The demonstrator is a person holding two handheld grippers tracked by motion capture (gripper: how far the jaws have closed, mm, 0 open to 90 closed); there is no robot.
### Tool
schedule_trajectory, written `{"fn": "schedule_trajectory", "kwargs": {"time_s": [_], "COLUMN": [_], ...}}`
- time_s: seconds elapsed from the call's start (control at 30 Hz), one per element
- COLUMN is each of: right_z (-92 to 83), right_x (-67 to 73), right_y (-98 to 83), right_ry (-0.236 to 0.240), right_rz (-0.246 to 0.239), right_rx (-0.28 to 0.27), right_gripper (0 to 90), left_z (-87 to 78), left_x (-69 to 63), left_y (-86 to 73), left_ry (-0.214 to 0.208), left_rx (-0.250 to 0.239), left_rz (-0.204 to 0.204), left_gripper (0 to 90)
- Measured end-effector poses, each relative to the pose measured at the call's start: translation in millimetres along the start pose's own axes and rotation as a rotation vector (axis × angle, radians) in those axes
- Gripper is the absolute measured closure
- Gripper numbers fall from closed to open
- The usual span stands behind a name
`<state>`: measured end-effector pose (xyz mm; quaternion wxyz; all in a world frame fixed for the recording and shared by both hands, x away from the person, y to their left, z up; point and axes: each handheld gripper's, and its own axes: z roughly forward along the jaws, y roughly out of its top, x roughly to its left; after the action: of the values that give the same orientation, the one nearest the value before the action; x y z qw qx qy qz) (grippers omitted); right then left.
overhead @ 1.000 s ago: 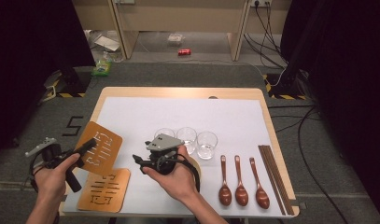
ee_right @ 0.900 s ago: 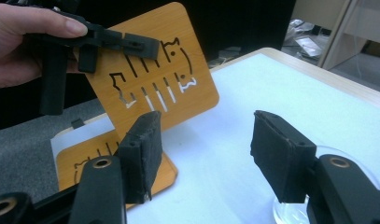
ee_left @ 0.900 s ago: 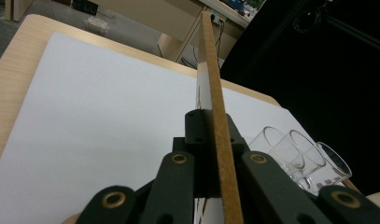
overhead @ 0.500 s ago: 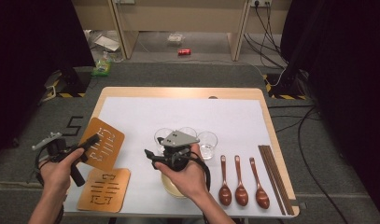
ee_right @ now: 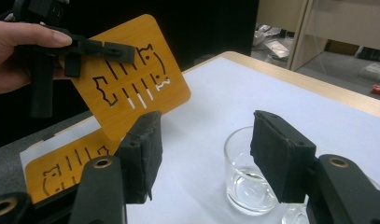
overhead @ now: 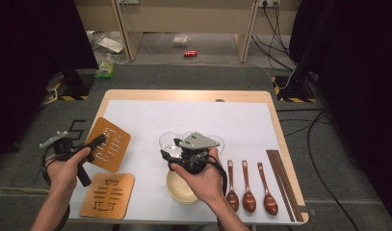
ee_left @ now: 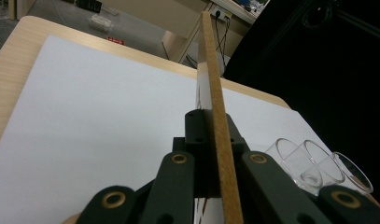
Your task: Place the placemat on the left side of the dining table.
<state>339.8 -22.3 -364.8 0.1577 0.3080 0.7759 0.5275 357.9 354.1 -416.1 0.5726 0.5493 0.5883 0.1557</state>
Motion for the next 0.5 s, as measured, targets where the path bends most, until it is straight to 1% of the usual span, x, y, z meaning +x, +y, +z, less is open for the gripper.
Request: {"fn": "schedule_trajectory", "kwargs": {"time_s": [0.27,0.47,0.5], "right_z": [-7.5,-13.9,-15.3], "right_x": [-7.8,-13.7,-15.1], "right_y": [-3.4,-7.6,-8.2], "right_ry": [-0.021,-0.035,-0.040], "right_rz": [0.013,0.032,0.028], "right_rx": [-0.010,-0.018,-0.016], "right_gripper": [43.5,43.5,43.5], "left_z": [6.8,10.5,11.2], "left_x": [-1.0,-1.2,-1.3], "left_y": [1.6,2.8,3.0], "left_ry": [0.003,0.007,0.007], "left_rx": [0.000,0.002,0.002], "left_rz": [-0.001,-0.003,-0.003], "left_gripper": [86.0,86.0,86.0]}}
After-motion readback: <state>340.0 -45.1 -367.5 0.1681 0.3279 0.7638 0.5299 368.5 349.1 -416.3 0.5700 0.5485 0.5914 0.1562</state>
